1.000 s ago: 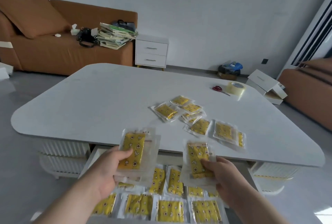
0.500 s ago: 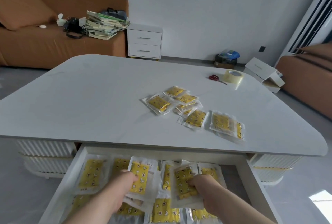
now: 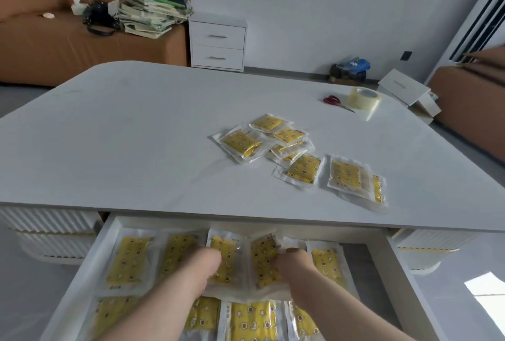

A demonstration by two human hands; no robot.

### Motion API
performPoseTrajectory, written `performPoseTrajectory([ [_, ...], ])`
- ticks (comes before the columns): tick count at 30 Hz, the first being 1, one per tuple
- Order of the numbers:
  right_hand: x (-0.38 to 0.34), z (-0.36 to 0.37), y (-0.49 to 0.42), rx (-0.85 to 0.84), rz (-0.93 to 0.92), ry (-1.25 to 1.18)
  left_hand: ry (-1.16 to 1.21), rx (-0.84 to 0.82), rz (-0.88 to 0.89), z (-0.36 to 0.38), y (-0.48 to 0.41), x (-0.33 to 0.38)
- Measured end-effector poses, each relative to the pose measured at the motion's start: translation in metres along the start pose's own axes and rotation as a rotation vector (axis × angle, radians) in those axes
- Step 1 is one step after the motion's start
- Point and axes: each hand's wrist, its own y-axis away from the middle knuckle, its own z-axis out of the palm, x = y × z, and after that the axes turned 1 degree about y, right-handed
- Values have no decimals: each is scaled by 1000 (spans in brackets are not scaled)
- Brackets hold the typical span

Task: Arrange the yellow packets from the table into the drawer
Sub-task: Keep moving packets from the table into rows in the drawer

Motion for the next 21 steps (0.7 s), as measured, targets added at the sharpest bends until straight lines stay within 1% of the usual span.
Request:
performPoseTrajectory([
  [2, 6, 3, -4, 49, -16, 64, -23, 3, 15, 0, -7, 0],
  [4, 7, 5, -6, 24, -40, 212, 19, 25, 50, -3, -8, -1],
  [7, 4, 8, 2, 30, -78, 330, -76, 73, 78, -5, -9, 2],
  [10, 2, 11, 4, 44, -113, 373, -148, 89, 123, -6, -11, 2],
  [13, 1, 11, 4, 51, -115, 425, -157, 80, 129, -7, -11, 1],
  [16, 1, 10, 5, 76, -122, 418, -142, 69, 155, -8, -8, 0],
  [21, 4, 7, -3, 116, -152, 477, -201, 135, 191, -9, -4, 2],
])
